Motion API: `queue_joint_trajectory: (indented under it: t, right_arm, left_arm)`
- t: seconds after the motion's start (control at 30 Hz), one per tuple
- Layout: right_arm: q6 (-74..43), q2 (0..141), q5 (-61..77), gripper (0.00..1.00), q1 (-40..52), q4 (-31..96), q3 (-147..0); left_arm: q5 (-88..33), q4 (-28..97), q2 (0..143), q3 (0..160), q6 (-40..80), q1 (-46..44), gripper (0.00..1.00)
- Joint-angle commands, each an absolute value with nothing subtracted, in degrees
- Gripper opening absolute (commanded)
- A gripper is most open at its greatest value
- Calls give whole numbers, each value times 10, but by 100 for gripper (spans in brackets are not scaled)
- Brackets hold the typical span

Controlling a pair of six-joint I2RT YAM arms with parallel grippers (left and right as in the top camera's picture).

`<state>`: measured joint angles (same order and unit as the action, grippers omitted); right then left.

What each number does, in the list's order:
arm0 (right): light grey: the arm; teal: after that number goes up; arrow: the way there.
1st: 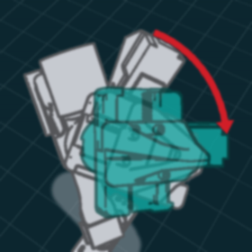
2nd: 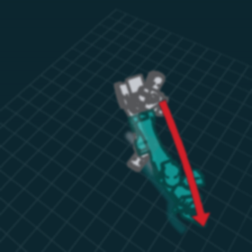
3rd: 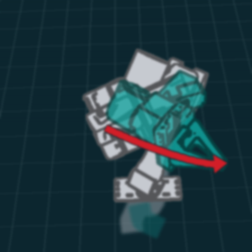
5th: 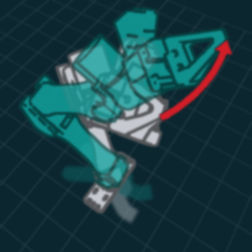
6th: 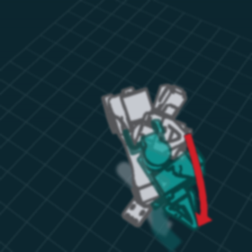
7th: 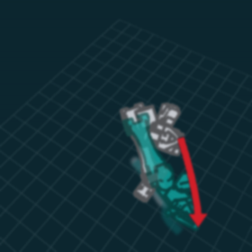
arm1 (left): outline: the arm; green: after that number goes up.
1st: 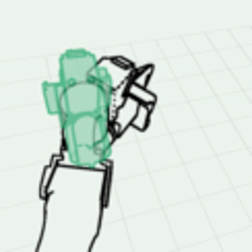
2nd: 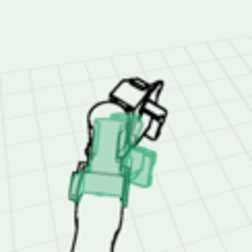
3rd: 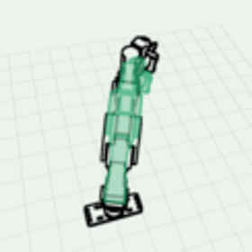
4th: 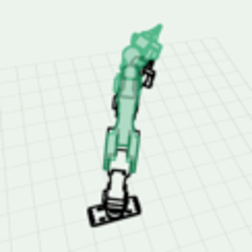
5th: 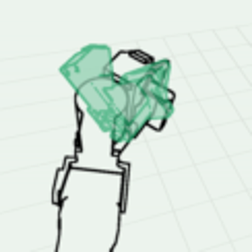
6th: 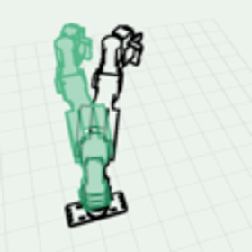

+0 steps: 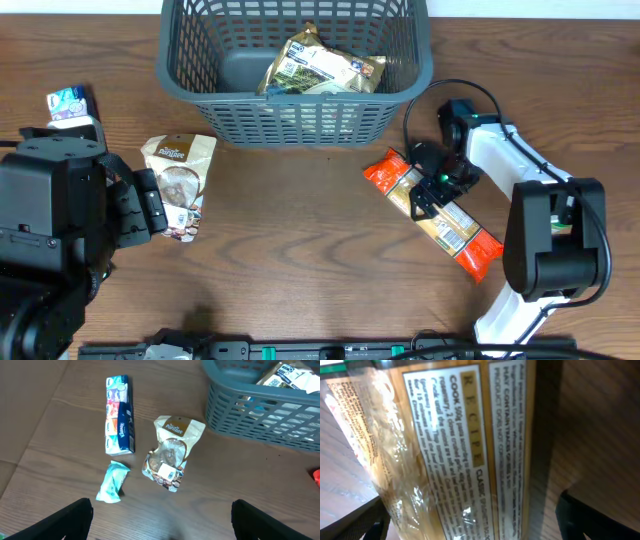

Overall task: Pack container
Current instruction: 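Lift the spaghetti pack and carry it toward the basket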

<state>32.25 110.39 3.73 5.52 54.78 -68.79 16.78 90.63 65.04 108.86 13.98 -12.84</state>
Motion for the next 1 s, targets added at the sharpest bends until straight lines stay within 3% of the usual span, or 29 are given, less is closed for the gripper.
queue_joint_trajectory:
  t: [0.0, 0.2, 0.27, 0.4, 0.5, 0.57, 0.77, 0.97]
  right_arm:
    - [300, 1144, 17, 89, 63, 526, -660]
    - [291, 1144, 11, 85, 64, 500, -634]
    - [288, 1144, 10, 78, 65, 492, -624]
    - [287, 1144, 8, 50, 65, 477, -609]
    - [287, 1144, 8, 10, 65, 470, -606]
    - [269, 1144, 8, 1, 65, 463, -607]
    - [194, 1136, -6, 1, 64, 471, -643]
    - [78, 1120, -46, 1, 44, 555, -769]
  left_arm:
    - [177, 906, 649, 1088, 149, -126, 88]
    - [177, 906, 649, 1088, 147, -126, 87]
    - [177, 906, 649, 1088, 147, -126, 88]
    - [177, 906, 649, 1088, 147, -126, 88]
    - [177, 906, 649, 1088, 147, -126, 88]
    - [177, 906, 649, 1088, 147, -126, 88]
    - [177, 906, 649, 1088, 147, -126, 88]
    - [177, 906, 649, 1088, 147, -126, 88]
